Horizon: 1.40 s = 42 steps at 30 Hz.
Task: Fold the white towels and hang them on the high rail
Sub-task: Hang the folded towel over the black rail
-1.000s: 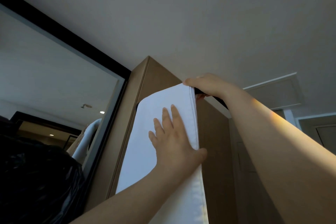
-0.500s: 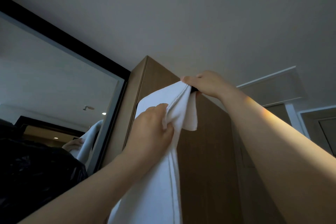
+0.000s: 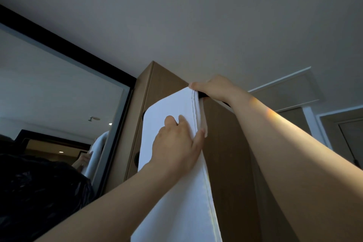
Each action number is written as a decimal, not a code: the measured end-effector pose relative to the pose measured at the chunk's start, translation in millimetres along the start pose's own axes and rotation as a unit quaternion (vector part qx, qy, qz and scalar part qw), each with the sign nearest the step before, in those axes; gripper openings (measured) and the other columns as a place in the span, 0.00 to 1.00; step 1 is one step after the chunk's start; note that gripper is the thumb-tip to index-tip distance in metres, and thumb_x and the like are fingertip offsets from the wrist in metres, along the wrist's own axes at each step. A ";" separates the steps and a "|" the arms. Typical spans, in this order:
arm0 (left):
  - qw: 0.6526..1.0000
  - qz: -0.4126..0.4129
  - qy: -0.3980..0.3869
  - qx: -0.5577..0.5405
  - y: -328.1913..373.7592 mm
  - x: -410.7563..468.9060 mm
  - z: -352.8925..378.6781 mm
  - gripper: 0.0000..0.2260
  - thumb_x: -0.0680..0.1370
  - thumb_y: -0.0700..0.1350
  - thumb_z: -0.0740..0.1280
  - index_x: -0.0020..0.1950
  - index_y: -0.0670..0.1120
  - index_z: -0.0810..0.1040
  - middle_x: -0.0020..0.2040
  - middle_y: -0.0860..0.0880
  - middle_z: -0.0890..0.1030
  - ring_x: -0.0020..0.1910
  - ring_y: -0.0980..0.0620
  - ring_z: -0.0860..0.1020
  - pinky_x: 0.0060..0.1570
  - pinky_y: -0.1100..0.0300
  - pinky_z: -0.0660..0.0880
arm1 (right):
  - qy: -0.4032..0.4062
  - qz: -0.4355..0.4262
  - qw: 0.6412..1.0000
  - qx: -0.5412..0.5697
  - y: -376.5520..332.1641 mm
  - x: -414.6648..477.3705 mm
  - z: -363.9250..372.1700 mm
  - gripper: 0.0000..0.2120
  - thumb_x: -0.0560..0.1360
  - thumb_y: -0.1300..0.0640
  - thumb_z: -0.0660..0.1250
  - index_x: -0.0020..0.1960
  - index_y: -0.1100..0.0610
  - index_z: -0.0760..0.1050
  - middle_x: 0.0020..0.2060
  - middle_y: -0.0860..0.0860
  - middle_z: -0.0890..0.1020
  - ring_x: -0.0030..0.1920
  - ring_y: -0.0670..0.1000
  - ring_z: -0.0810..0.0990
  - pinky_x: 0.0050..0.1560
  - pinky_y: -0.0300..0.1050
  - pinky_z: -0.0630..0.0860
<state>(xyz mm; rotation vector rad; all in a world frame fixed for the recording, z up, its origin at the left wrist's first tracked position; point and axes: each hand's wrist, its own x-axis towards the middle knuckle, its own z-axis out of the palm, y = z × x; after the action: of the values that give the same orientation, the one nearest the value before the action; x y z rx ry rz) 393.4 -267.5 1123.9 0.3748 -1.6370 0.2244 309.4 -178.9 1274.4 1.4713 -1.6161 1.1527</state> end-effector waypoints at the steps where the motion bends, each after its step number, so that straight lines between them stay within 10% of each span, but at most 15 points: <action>1: 1.000 -0.002 0.000 0.009 1.7 1.4 0.0 0.30 0.81 0.62 0.50 0.78 0.46 0.54 0.65 0.45 0.69 0.57 0.48 0.75 0.46 0.60 0.70 | -0.004 0.001 1.000 0.005 0.2 -0.2 -0.7 0.22 0.74 0.42 0.69 0.58 0.58 0.81 0.57 0.54 0.82 0.58 0.55 0.80 0.64 0.53 0.74; 13: 0.986 -0.088 0.002 0.144 33.9 21.5 32.3 0.46 0.75 0.65 0.62 0.79 0.40 0.42 0.68 0.43 0.67 0.52 0.48 0.77 0.38 0.61 0.67 | -0.028 -0.034 0.998 0.045 9.8 4.5 -4.8 0.18 0.73 0.43 0.71 0.52 0.58 0.82 0.47 0.52 0.86 0.44 0.53 0.86 0.58 0.49 0.79; 18: 0.992 -0.071 0.020 0.098 25.4 13.5 25.8 0.33 0.78 0.57 0.60 0.77 0.42 0.54 0.63 0.45 0.70 0.42 0.51 0.70 0.36 0.61 0.65 | -0.018 -0.049 0.998 0.036 14.0 10.5 -3.1 0.13 0.74 0.43 0.70 0.46 0.53 0.80 0.43 0.49 0.84 0.38 0.50 0.84 0.30 0.31 0.75; 22: 0.995 0.002 0.061 0.074 15.5 8.4 9.4 0.08 0.77 0.50 0.61 0.49 0.47 0.65 0.44 0.49 0.70 0.35 0.51 0.68 0.29 0.62 0.56 | -0.003 -0.051 0.998 0.034 18.1 11.7 1.5 0.17 0.72 0.41 0.70 0.49 0.54 0.81 0.45 0.51 0.85 0.43 0.52 0.85 0.50 0.46 0.80; 25: 0.993 0.047 0.062 0.087 8.2 8.3 -1.3 0.10 0.78 0.45 0.59 0.38 0.49 0.61 0.35 0.52 0.64 0.29 0.55 0.63 0.27 0.61 0.54 | 0.031 -0.063 0.997 -0.013 19.9 7.5 2.6 0.19 0.72 0.37 0.68 0.36 0.53 0.77 0.36 0.49 0.80 0.41 0.52 0.79 0.40 0.46 0.74; 33: 0.995 0.060 0.060 0.049 7.1 19.4 -13.4 0.07 0.78 0.40 0.58 0.40 0.42 0.67 0.36 0.50 0.64 0.31 0.54 0.64 0.30 0.59 0.58 | 0.022 -0.049 0.999 0.000 21.6 -12.5 -9.6 0.25 0.78 0.36 0.59 0.37 0.56 0.76 0.36 0.49 0.76 0.44 0.53 0.74 0.39 0.42 0.67; 39: 0.995 0.074 0.039 0.062 4.8 17.9 -19.7 0.07 0.78 0.40 0.58 0.43 0.41 0.72 0.40 0.47 0.70 0.36 0.48 0.71 0.37 0.53 0.70 | 0.283 -0.118 0.948 0.083 71.1 -76.7 10.8 0.10 0.80 0.50 0.64 0.48 0.54 0.80 0.43 0.47 0.81 0.46 0.47 0.79 0.43 0.42 0.72; 42: 0.994 0.082 0.032 0.066 2.2 16.7 -21.8 0.06 0.79 0.41 0.58 0.45 0.40 0.73 0.42 0.46 0.70 0.38 0.47 0.71 0.39 0.52 0.72 | 0.190 -0.079 0.977 0.060 100.8 -104.5 28.6 0.08 0.78 0.48 0.67 0.50 0.52 0.80 0.42 0.45 0.81 0.45 0.43 0.79 0.42 0.38 0.74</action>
<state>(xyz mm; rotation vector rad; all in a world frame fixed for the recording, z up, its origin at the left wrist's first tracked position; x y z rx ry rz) 411.7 -259.3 1142.9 0.3290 -1.5946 0.4653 228.4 -164.9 1151.3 1.3266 -1.1674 1.3613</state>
